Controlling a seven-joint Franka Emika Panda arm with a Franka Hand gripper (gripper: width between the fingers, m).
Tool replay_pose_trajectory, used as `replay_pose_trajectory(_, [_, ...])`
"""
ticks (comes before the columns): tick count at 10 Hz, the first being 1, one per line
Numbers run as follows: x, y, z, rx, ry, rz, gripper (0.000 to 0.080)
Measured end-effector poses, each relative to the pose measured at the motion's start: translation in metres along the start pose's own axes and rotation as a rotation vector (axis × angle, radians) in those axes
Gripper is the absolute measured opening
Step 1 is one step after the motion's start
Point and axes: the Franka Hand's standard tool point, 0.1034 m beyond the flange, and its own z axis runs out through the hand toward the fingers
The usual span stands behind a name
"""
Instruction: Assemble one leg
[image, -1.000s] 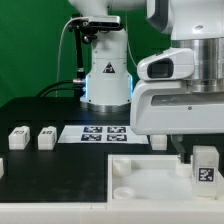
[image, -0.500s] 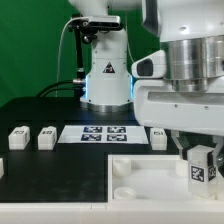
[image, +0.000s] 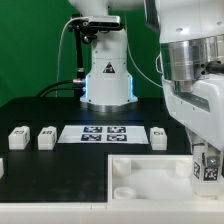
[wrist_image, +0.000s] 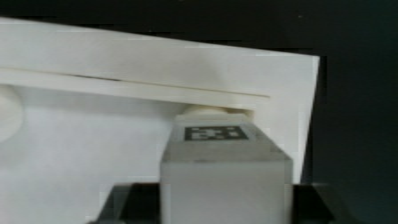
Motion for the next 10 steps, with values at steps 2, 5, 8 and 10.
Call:
replay_pose_trajectory(2, [-0.0004,0.0002,0.0003,0.000,-0.001,-0.073,0.0507])
replay_pose_trajectory(5, [-0.0034,0.0056,0.0095,-0.025,0.012,-0.537,0.0644])
replay_pose_trajectory(8, [-0.0015,0.0053,0.0092,-0.026,0.010,-0.832,0.0648])
replay_pose_trajectory(10, [-0.0025,0.0025,0.0064,-0.057,0.033,-1.107,0.0649])
